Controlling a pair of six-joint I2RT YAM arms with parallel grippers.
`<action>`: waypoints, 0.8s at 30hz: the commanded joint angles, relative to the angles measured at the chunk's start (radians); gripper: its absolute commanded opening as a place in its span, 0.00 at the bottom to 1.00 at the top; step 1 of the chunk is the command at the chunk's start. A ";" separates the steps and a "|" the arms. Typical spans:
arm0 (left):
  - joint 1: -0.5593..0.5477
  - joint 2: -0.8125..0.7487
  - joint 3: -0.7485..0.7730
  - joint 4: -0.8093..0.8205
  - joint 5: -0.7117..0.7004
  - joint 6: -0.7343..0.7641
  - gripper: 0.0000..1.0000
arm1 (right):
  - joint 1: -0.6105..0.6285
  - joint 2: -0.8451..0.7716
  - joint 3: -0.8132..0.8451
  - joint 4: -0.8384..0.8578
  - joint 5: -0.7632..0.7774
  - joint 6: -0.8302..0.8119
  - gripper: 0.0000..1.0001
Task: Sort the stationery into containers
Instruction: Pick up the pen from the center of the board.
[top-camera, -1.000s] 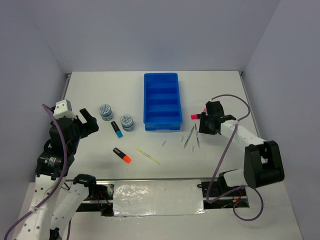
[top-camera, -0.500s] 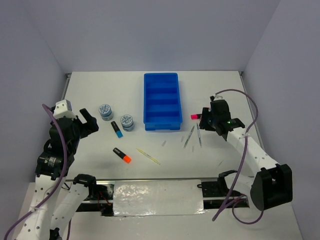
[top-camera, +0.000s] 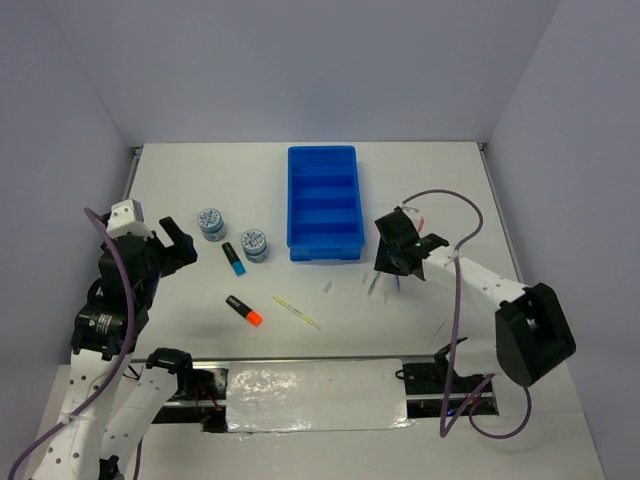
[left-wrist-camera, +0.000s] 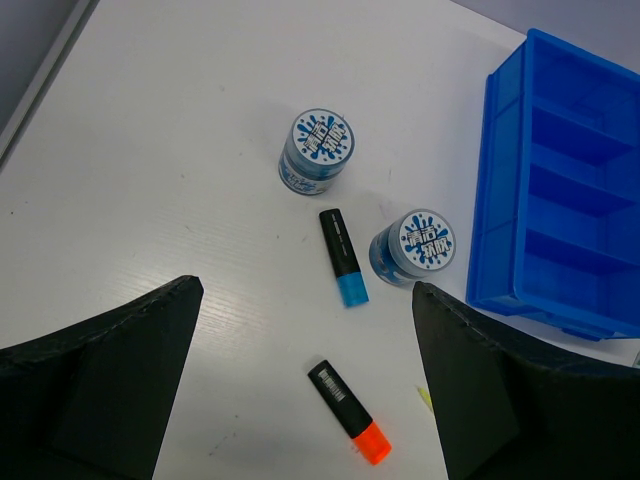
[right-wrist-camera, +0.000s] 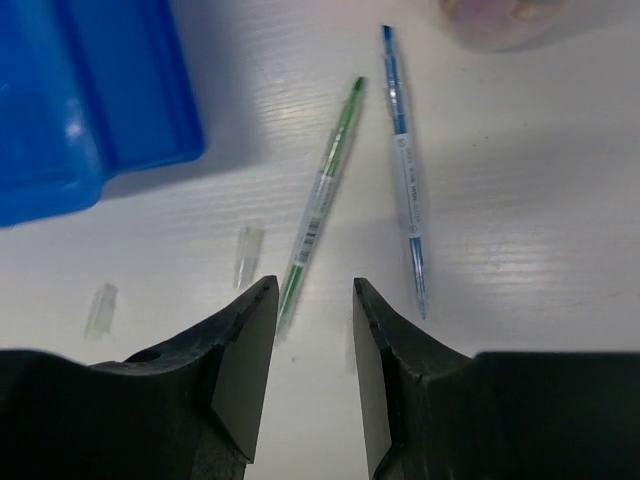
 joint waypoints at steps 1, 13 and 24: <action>0.004 -0.007 0.000 0.048 0.012 0.032 0.99 | 0.006 0.066 0.042 -0.001 0.130 0.173 0.43; -0.001 -0.014 0.000 0.053 0.018 0.035 0.99 | 0.012 0.199 0.058 0.067 0.126 0.208 0.42; -0.003 -0.009 0.000 0.054 0.030 0.039 0.99 | 0.024 0.195 0.039 0.118 0.159 0.254 0.42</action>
